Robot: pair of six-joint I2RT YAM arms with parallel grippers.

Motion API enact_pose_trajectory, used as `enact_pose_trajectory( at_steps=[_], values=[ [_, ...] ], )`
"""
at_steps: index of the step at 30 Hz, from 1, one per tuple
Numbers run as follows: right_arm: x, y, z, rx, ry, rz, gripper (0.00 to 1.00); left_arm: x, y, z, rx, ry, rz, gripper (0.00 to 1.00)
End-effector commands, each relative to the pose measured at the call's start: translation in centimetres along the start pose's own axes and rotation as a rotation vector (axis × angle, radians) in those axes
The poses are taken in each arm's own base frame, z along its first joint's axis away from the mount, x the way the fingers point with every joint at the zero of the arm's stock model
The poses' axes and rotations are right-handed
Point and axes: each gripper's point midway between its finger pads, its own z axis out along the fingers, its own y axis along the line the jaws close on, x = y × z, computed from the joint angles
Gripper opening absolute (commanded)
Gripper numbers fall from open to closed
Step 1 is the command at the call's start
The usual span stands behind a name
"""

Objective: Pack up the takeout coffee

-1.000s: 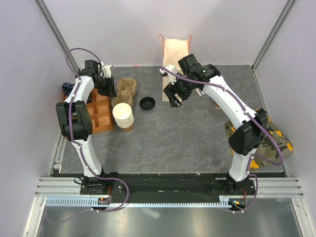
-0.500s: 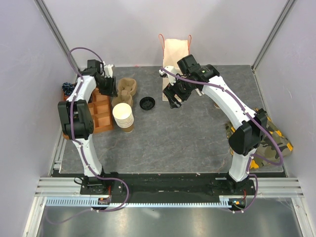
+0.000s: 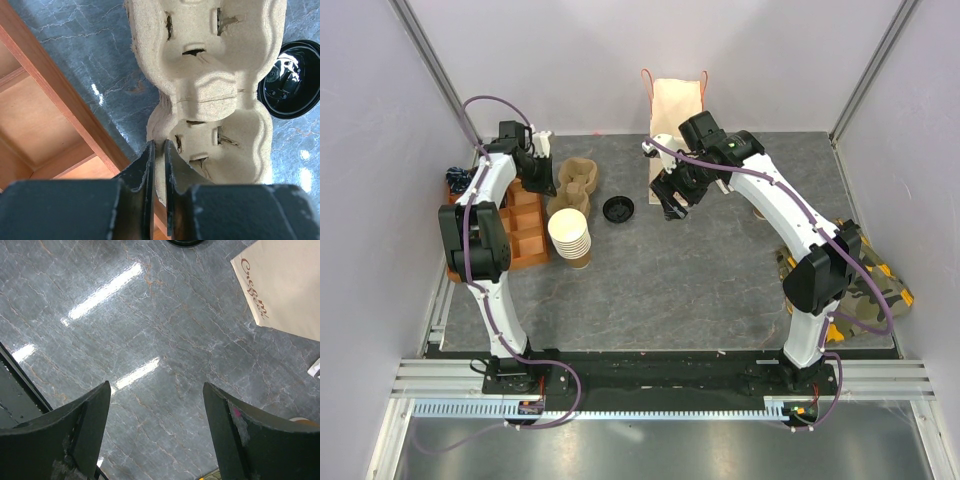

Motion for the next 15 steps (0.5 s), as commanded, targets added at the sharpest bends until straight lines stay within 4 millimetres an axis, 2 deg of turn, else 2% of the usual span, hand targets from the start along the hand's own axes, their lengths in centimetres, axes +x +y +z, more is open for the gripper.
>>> enact_pose_trajectory(
  at_steps=[1,7,15],
  values=[
    [-0.5,0.3,0.0,-0.015,-0.012,-0.008,0.83,-3.8,-1.1,-3.7,-0.002,-0.129,0.057,0.03],
    [-0.9,0.4,-0.2,-0.017,-0.023,-0.013,0.83,-5.2,-2.7,-6.0,0.050,-0.192,0.051,0.02],
    [-2.4,0.2,-0.4,-0.025,-0.061,-0.025,0.82,-6.0,-3.5,-7.1,0.067,-0.224,0.041,0.02]
  ],
)
